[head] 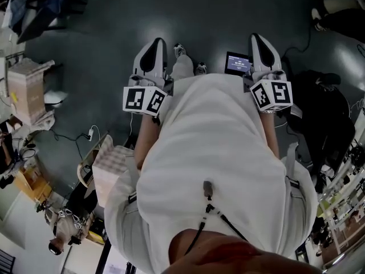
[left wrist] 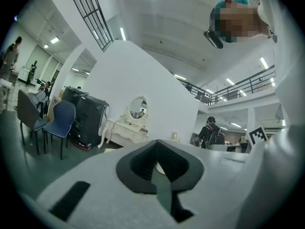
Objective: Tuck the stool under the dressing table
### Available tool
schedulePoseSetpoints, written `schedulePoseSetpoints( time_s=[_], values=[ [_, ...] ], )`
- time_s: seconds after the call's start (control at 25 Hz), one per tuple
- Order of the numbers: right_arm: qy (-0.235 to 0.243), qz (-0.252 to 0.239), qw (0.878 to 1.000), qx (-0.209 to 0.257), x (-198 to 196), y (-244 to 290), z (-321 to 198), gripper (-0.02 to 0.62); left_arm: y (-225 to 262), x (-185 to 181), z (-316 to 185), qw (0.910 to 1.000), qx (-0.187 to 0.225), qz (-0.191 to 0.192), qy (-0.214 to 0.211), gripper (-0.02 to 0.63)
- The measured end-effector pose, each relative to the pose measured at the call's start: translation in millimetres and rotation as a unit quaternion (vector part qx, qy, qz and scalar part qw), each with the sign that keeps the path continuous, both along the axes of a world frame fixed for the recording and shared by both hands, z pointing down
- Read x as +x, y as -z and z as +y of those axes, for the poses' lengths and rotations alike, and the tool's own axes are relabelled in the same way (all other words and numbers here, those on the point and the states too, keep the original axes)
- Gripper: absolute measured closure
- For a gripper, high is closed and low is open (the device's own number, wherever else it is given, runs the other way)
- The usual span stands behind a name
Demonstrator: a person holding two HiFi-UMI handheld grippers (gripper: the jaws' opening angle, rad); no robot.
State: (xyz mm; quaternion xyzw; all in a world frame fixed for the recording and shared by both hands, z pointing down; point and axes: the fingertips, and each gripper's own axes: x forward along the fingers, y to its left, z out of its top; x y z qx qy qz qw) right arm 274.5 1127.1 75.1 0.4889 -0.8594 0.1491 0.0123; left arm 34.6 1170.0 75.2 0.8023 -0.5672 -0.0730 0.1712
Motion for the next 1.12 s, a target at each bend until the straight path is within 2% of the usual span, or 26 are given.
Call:
schedulePoseSetpoints(
  time_s=[0.28, 0.48, 0.72, 1.12],
  values=[
    [0.011, -0.004, 1.0, -0.01, -7, -10, -15, 0.588, -12, 1, -25, 0.9999, -0.005, 0.003, -0.013, 0.601],
    [-0.013, -0.015, 1.0, -0.009, -10, -7, -51, 0.588, -21, -17, -52, 0.9997, -0.018, 0.008, -0.012, 0.601],
    [-0.051, -0.008, 0.999, -0.008, -7, -8, -119, 0.588, -28, -32, -130, 0.9992, -0.02, 0.005, -0.033, 0.601],
    [-0.049, -0.021, 0.999, 0.003, -46, 1, -226, 0.588, -20, -53, -255, 0.9959, 0.0, 0.009, -0.09, 0.601]
  ],
)
